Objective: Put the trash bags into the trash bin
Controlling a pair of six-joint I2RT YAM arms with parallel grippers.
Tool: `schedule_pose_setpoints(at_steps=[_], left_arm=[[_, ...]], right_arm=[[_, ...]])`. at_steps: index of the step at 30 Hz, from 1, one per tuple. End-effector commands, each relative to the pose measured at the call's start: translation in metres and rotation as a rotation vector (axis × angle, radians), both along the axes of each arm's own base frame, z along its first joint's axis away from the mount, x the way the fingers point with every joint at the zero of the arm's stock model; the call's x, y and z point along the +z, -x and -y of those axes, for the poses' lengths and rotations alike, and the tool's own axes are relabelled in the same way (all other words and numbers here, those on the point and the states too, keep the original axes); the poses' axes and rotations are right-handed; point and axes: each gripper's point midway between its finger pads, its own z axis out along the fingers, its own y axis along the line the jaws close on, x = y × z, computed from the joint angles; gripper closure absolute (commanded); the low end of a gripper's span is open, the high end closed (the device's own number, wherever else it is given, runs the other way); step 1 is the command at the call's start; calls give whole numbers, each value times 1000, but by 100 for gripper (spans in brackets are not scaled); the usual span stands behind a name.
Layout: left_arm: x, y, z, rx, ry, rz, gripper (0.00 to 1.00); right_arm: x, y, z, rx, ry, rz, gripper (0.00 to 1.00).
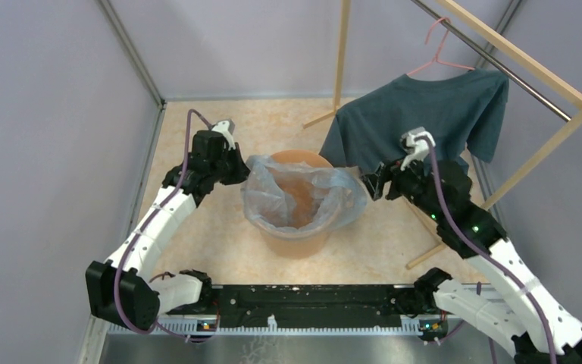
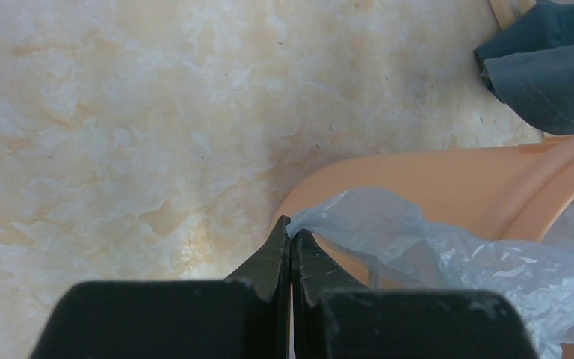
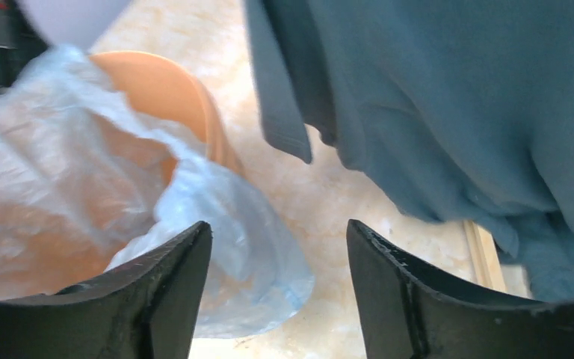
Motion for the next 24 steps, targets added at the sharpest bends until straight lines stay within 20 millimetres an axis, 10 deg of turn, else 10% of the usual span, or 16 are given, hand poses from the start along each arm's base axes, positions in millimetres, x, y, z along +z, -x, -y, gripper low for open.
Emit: schedule_pose_setpoints(at_steps=[1, 4, 8, 24], left_arm=[[23, -3, 7, -24, 45, 61, 100], [27, -2, 6, -25, 42, 73, 100], [36, 2, 5, -46, 38, 89, 100], [61, 13, 7, -66, 80, 156, 100]], right_arm=[[20, 30, -15, 204, -34, 118, 28], [13, 25, -25, 247, -18, 121, 26], [-8, 17, -25, 243, 67, 31, 52], [-12, 14, -41, 278, -43, 84, 46]])
